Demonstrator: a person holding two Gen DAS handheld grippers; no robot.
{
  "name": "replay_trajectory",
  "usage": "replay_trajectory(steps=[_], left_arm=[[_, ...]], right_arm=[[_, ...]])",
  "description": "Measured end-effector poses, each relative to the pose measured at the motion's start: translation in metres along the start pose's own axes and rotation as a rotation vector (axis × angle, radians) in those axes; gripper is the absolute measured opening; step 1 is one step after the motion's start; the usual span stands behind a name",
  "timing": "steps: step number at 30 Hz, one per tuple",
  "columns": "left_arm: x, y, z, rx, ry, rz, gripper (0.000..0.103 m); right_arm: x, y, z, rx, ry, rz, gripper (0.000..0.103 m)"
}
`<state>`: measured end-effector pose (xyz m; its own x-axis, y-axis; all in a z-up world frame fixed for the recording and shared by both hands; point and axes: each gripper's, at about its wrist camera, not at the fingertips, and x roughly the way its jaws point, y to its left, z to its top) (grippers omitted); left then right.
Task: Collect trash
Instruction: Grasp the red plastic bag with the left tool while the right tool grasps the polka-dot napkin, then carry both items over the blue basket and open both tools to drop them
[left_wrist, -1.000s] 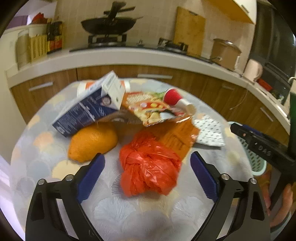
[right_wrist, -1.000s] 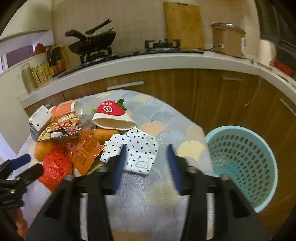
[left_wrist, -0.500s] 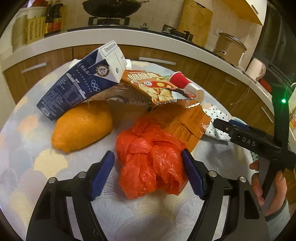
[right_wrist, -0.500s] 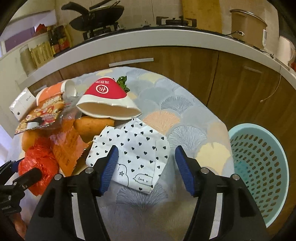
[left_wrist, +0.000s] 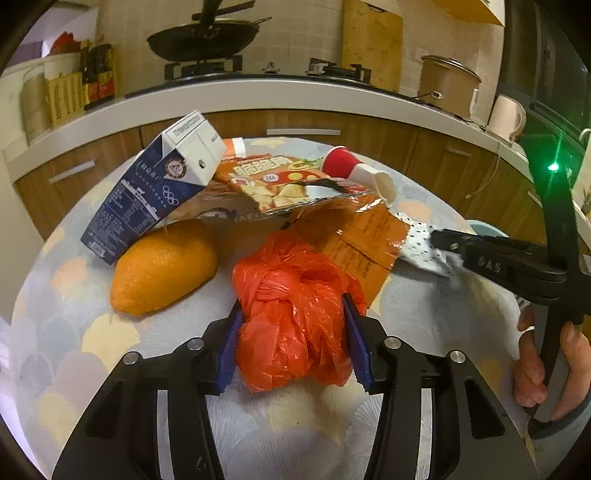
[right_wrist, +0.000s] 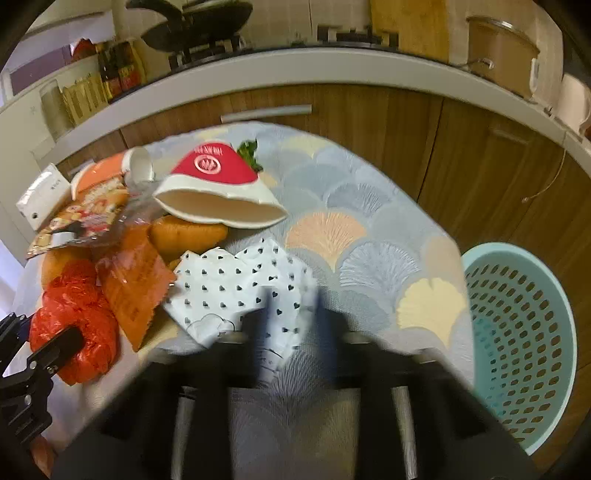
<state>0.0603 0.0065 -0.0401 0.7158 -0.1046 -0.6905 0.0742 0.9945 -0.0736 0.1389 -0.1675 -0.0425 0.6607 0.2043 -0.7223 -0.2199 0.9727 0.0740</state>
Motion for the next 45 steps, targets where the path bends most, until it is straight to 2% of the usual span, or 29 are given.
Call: replay_trajectory(steps=[10,16,22,25,26,27,29,33,39,43,44,45], left_arm=[[-0.034,-0.027,-0.012,0.042,-0.058,-0.066,0.046],[-0.047,-0.032,-0.014,0.037,-0.086,-0.074,0.046],[-0.055,-0.028,-0.018,0.019,-0.096,-0.073,0.046],[-0.058,-0.025,-0.018,0.013,-0.104,-0.076,0.046],[-0.059,-0.025,-0.018,0.013,-0.106,-0.078,0.046],[-0.060,-0.025,-0.019,0.015,-0.108,-0.079,0.046],[-0.062,-0.026,-0.020,0.015,-0.112,-0.079,0.046],[-0.062,-0.021,-0.019,0.007,-0.114,-0.086,0.046],[-0.061,-0.020,-0.017,-0.004,-0.108,-0.098,0.046],[-0.061,-0.020,-0.017,0.002,-0.110,-0.098,0.046],[-0.061,-0.021,-0.016,0.005,-0.111,-0.099,0.046],[-0.061,-0.021,-0.016,0.007,-0.111,-0.101,0.046]], right_arm=[[-0.051,-0.031,-0.018,0.098,-0.098,0.046,0.001],[-0.071,-0.026,-0.036,0.062,-0.061,0.130,0.001],[-0.085,-0.012,-0.061,0.034,-0.054,0.164,0.004],[-0.083,-0.016,-0.063,0.056,-0.054,0.177,0.015],[-0.082,-0.017,-0.064,0.065,-0.054,0.174,0.026],[-0.083,-0.018,-0.065,0.073,-0.056,0.175,0.041],[-0.086,-0.021,-0.065,0.085,-0.075,0.182,0.062],[-0.090,-0.025,-0.064,0.087,-0.098,0.184,0.076],[-0.060,-0.019,-0.047,0.062,-0.056,0.122,0.078],[-0.025,-0.019,-0.047,0.063,0.043,0.098,0.078],[-0.027,-0.015,-0.048,0.039,0.032,0.083,0.078],[-0.028,-0.010,-0.049,0.019,0.037,0.083,0.071]])
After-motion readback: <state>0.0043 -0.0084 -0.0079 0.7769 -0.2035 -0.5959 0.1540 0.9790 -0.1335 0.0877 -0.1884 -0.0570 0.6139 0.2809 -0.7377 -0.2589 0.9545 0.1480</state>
